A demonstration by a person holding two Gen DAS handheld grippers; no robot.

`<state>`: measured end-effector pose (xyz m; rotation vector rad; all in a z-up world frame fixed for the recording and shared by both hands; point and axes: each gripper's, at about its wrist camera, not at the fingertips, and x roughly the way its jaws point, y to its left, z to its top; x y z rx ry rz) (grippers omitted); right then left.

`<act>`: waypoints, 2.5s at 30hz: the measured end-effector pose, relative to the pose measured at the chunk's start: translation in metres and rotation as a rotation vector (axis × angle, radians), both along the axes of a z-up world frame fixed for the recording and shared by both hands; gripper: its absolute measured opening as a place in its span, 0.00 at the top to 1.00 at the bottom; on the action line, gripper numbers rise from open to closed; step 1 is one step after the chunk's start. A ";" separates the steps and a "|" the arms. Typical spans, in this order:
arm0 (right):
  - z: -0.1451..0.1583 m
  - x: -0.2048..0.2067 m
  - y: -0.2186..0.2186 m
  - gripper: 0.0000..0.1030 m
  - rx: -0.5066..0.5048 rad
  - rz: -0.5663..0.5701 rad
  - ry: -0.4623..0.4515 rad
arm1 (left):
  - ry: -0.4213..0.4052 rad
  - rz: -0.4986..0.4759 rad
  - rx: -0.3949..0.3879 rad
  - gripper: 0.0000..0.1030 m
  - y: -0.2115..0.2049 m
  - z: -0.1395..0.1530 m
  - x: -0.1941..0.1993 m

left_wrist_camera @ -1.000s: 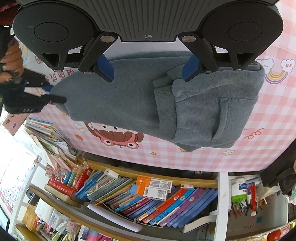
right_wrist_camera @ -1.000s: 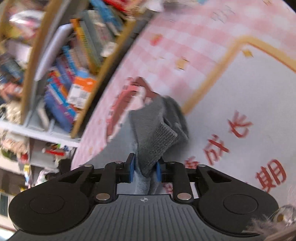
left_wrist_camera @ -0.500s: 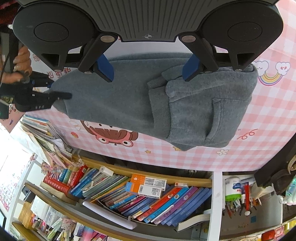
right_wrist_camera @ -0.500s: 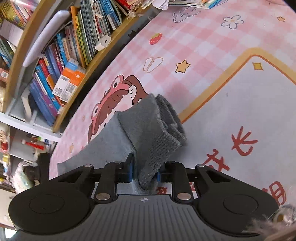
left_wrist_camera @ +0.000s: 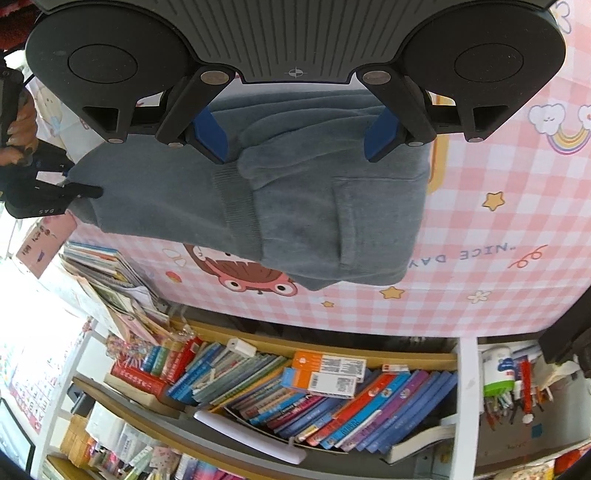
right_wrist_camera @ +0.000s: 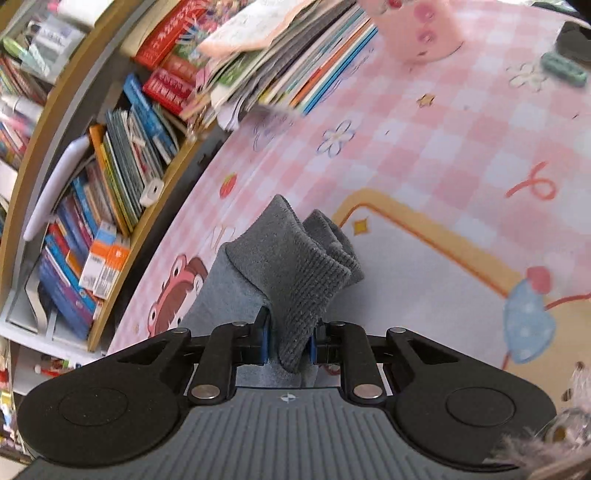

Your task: Fold clothes

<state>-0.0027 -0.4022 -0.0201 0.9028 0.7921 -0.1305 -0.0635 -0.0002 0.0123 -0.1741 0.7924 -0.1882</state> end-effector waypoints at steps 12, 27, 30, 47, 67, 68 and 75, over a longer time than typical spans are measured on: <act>0.080 -0.007 0.062 0.83 -0.151 0.137 -0.229 | -0.066 -0.010 -0.044 0.19 0.030 0.004 0.006; 0.124 -0.029 0.297 0.83 -0.555 0.831 -0.459 | -0.110 0.029 -0.126 0.19 0.140 0.011 0.004; 0.102 -0.033 0.338 0.78 -0.628 0.969 -0.430 | -0.119 0.029 -0.132 0.19 0.155 0.012 0.004; 0.102 -0.032 0.308 0.16 -0.384 0.759 -0.437 | -0.177 -0.161 -0.237 0.12 0.157 0.016 0.021; 0.032 -0.014 0.246 0.14 -0.534 0.510 -0.088 | 0.036 -0.133 -0.435 0.82 0.130 -0.013 0.075; 0.033 -0.017 0.247 0.14 -0.537 0.513 -0.096 | -0.022 -0.159 -0.427 0.83 0.128 -0.002 0.071; 0.042 -0.015 0.242 0.14 -0.527 0.514 -0.161 | 0.004 0.031 -0.462 0.83 0.150 -0.020 0.074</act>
